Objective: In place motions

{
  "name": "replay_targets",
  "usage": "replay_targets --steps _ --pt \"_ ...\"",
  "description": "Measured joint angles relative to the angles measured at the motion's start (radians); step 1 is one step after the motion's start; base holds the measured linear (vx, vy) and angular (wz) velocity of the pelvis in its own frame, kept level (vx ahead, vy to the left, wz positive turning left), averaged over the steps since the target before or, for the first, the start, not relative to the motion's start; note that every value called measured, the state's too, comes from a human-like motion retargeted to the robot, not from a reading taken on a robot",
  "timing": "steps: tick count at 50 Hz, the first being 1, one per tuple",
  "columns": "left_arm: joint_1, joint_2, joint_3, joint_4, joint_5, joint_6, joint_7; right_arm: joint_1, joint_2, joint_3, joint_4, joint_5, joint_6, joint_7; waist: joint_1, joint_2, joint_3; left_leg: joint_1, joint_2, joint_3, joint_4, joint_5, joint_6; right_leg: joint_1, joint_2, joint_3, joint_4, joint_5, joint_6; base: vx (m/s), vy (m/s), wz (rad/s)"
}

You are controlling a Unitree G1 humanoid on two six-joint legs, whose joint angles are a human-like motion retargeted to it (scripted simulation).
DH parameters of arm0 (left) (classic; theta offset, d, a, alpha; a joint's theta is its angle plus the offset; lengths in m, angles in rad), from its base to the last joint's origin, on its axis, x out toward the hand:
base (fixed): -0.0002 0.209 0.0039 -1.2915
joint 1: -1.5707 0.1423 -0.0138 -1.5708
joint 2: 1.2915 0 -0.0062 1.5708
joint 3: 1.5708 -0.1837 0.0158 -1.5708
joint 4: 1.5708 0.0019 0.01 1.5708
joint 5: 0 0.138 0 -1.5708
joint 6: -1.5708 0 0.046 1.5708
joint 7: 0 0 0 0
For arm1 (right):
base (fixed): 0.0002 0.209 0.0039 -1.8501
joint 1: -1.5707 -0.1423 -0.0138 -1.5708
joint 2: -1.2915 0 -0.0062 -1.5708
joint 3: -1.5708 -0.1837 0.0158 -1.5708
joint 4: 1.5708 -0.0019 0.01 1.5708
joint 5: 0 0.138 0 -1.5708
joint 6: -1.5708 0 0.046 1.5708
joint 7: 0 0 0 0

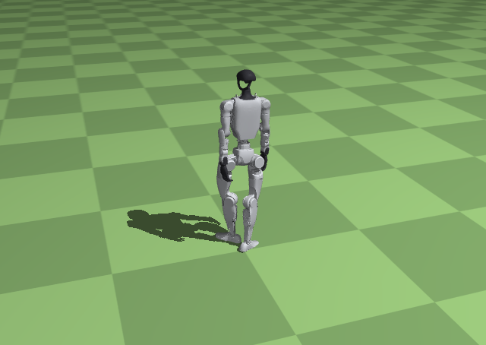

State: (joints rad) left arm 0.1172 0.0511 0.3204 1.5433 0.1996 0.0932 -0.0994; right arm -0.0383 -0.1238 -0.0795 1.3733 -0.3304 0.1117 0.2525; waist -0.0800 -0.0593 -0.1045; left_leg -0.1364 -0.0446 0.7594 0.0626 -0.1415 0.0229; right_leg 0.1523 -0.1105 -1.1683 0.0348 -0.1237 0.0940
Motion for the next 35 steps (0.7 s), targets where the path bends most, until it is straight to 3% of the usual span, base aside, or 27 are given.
replay_targets --steps 13,17,19,22,25,28,35 --pt "-0.031 0.023 -0.019 -0.037 0.014 0.005 -0.024 0.033 0.013 0.048 -0.006 -0.064 -0.021 0.005 0.008 0.022 -0.014 0.026 -0.029 -0.081 -0.036 -0.085 0.011 0.069 0.006 -0.064 0.041 0.006 0.017 -0.07 0.11 0.27" --pt "-0.055 0.027 -0.031 -0.043 0.000 0.003 -0.029 0.051 0.004 0.031 0.018 -0.063 -0.012 0.002 -0.013 0.065 -0.002 0.043 0.001 -0.103 -0.049 -0.101 0.017 0.090 0.016 -0.055 0.117 0.059 -0.021 -0.05 0.14 0.58" --pt "-0.076 0.029 -0.040 -0.032 -0.002 0.003 -0.030 0.058 -0.001 0.020 0.025 -0.063 -0.008 -0.005 -0.031 0.114 0.011 0.046 0.048 -0.124 -0.050 -0.107 0.018 0.080 0.016 -0.028 0.208 0.116 -0.077 -0.09 0.13 0.73" --pt "-0.114 0.035 -0.058 -0.013 0.000 0.004 -0.034 0.060 -0.008 0.006 0.031 -0.053 -0.005 -0.016 -0.078 0.186 0.036 0.037 0.116 -0.175 -0.044 -0.111 0.018 -0.023 -0.033 0.135 0.454 0.146 -0.169 -0.10 0.11 0.92" --pt "-0.139 0.046 -0.082 -0.008 0.012 0.005 -0.044 0.059 -0.005 0.000 0.037 -0.038 -0.003 -0.020 -0.110 0.178 0.039 0.017 0.096 -0.196 -0.048 -0.110 0.033 -0.206 -0.042 0.442 0.621 0.111 -0.105 -0.13 0.09 0.70" --pt "-0.159 0.060 -0.101 -0.015 0.028 0.005 -0.047 0.056 0.009 -0.003 0.039 -0.021 -0.003 -0.020 -0.147 0.179 0.056 -0.006 0.098 -0.233 -0.042 -0.108 0.043 -0.305 0.016 0.570 0.634 0.056 -0.081 -0.15 0.05 0.85" --pt "-0.156 0.061 -0.112 -0.037 0.029 0.001 -0.054 0.082 0.026 0.020 0.041 -0.042 -0.009 -0.020 -0.222 0.121 0.053 -0.023 0.023 -0.319 -0.031 -0.117 0.048 -0.389 0.113 0.792 0.296 -0.002 -0.017 0.00 0.01 1.02"
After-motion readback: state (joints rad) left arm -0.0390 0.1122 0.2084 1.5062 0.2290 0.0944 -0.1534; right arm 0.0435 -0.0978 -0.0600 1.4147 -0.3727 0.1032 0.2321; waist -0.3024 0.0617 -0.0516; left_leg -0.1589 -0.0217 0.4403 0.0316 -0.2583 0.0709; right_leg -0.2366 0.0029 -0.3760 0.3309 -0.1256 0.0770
